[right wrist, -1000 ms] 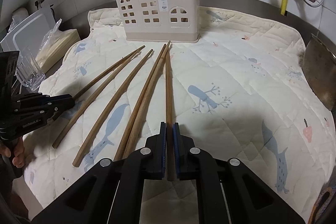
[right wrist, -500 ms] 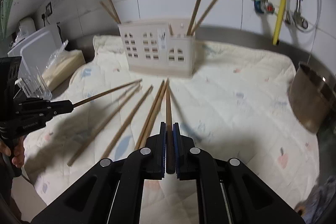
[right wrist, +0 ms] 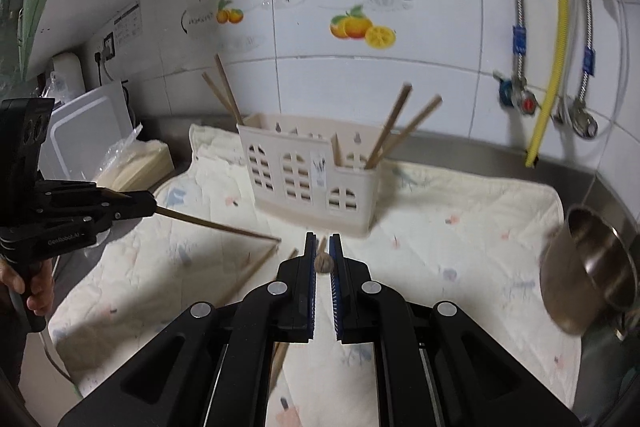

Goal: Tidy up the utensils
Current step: 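Lift the left tool's chopstick upright into the holder while the right tool inserts its own, then open the left tool over the holder while the right tool also opens, then lower both tools to the mat over the loose chopsticks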

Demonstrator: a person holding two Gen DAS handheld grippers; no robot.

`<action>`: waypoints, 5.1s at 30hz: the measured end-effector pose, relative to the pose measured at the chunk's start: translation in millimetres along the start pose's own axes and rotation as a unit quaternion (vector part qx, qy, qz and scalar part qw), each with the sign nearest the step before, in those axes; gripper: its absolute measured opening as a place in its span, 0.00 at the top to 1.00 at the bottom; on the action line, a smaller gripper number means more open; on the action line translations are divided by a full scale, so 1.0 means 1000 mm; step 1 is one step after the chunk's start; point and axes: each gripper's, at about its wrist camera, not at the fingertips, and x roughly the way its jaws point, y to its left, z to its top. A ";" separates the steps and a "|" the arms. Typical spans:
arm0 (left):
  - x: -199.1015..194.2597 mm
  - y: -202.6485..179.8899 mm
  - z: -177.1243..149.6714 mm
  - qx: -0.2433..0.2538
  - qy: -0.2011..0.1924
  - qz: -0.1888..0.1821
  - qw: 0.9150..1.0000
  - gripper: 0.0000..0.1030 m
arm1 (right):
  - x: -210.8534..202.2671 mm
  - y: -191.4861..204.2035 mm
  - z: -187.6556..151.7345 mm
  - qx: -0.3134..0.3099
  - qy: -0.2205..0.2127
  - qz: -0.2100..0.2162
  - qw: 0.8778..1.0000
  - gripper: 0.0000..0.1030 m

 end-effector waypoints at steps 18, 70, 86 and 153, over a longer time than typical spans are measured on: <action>-0.040 0.010 0.114 0.008 -0.078 -0.014 0.997 0.95 | -0.023 -0.015 0.112 -0.035 -0.038 0.023 0.998 0.94; 0.038 0.065 0.165 -0.088 -0.075 0.038 0.993 0.63 | 0.055 -0.041 0.139 -0.006 -0.015 0.001 1.000 0.88; -0.017 0.055 0.094 -0.091 -0.088 0.050 0.991 0.42 | 0.019 -0.010 0.067 -0.021 -0.009 0.011 1.000 0.67; 0.001 0.042 -0.096 -0.134 0.036 0.068 0.988 0.32 | 0.069 0.031 -0.116 0.060 0.160 0.013 0.985 0.91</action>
